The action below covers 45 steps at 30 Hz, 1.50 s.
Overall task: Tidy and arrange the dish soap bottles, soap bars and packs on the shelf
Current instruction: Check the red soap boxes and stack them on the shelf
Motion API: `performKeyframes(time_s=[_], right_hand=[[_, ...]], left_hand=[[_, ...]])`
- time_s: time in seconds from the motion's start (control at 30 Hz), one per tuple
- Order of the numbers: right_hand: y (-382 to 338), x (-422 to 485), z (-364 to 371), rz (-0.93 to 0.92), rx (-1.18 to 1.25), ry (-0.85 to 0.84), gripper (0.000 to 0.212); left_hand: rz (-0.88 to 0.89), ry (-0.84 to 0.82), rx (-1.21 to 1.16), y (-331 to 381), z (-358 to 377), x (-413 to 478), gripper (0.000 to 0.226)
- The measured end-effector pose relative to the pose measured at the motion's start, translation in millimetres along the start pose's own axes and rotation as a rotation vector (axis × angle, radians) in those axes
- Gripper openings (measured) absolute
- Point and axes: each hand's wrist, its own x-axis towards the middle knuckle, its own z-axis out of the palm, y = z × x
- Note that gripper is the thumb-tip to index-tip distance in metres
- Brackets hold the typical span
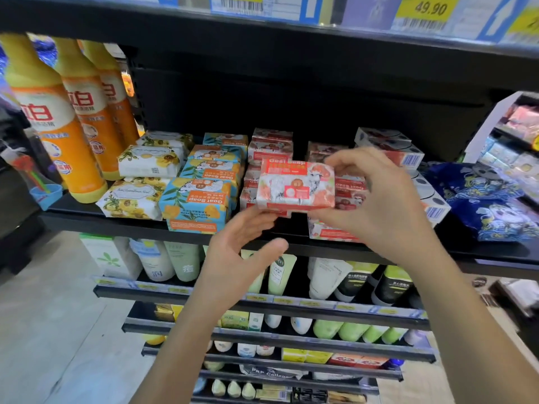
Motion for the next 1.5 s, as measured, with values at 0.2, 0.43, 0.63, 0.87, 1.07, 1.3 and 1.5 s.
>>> performKeyframes(time_s=[0.2,0.43,0.63,0.87,1.07,1.3,1.5], right_hand=[[-2,-57,16,-0.008,0.122,-0.016,0.06],[-2,-87,36,0.168,0.352,-0.101,0.073],[-14,-93,38,0.508,0.778,-0.125,0.044],[-6,-102,52,0.665,0.922,-0.039,0.07],[1,-107,55,0.613,1.001,-0.027,0.061],[3,-110,57,0.422,1.026,0.032,0.048],[7,-111,58,0.352,1.049,0.03,0.049]], left_hand=[[-0.181,-0.009,-0.427,16,2,-25,0.066],[-0.296,0.085,-0.534,13,10,-47,0.046],[-0.31,0.081,-0.501,12,12,-55,0.047],[-0.284,0.035,-0.457,14,12,-60,0.043],[-0.302,0.022,-0.461,12,11,-60,0.044],[-0.355,0.004,-0.493,12,12,-61,0.049],[-0.392,-0.008,-0.527,16,12,-58,0.057]])
